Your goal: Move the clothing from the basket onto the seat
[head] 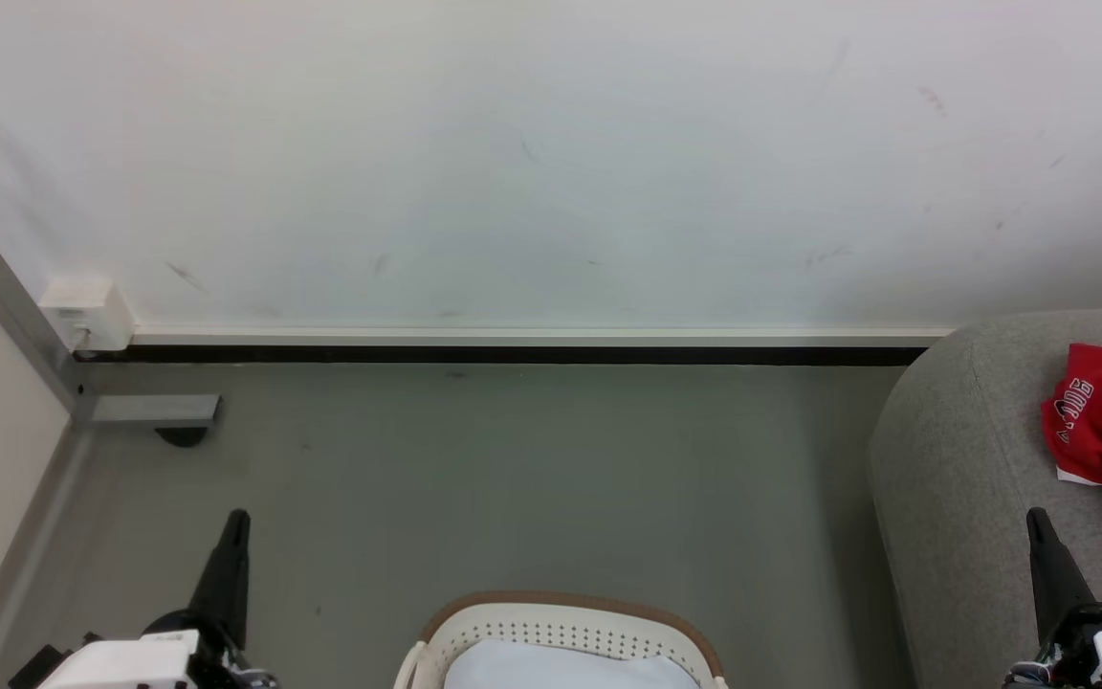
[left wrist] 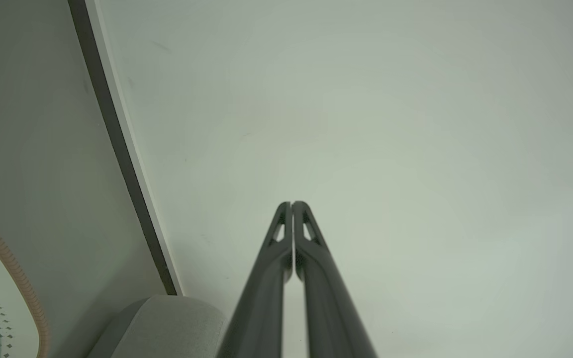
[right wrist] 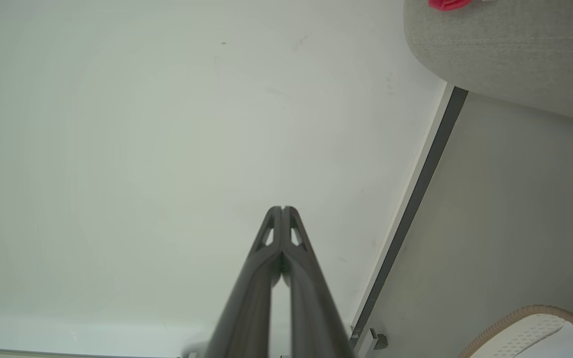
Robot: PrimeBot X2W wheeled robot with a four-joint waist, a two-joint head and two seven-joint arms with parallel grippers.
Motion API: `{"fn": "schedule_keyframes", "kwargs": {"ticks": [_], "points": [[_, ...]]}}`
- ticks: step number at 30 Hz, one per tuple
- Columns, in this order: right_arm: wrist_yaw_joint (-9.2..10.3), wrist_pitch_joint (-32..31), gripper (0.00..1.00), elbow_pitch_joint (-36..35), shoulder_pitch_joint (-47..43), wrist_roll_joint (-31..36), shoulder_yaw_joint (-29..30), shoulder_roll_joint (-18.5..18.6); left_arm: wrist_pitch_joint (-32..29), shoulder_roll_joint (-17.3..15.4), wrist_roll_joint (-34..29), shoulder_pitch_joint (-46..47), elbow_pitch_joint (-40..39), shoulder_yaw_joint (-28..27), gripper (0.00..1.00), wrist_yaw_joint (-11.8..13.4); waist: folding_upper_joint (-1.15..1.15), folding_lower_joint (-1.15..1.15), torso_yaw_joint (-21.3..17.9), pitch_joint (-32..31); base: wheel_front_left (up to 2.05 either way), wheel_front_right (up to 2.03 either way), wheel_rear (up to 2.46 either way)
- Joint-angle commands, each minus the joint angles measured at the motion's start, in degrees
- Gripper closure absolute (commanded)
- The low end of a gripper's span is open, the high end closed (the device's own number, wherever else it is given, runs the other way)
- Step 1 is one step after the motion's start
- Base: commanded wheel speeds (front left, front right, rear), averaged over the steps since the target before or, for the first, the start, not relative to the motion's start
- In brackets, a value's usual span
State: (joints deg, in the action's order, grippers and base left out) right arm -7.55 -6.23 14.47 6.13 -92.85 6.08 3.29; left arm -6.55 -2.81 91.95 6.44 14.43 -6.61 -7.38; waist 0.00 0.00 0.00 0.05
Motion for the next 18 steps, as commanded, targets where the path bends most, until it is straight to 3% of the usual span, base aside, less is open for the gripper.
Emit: {"fn": "schedule_keyframes", "kwargs": {"ticks": [1,18], "points": [[0.12,-0.10,1.00,-0.36,0.72,0.15,0.25,-0.11,-0.31,-0.12,0.70,0.33,-0.12,-0.16,1.00,-0.26,0.00,0.00,0.00,0.00,0.00,0.00,0.00],[0.12,-0.19,1.00,-0.36,0.72,0.26,0.32,-0.16,-0.30,-0.12,0.70,0.33,-0.13,-0.15,1.00,-0.26,0.00,0.00,0.00,0.00,0.00,0.00,0.00]]}}
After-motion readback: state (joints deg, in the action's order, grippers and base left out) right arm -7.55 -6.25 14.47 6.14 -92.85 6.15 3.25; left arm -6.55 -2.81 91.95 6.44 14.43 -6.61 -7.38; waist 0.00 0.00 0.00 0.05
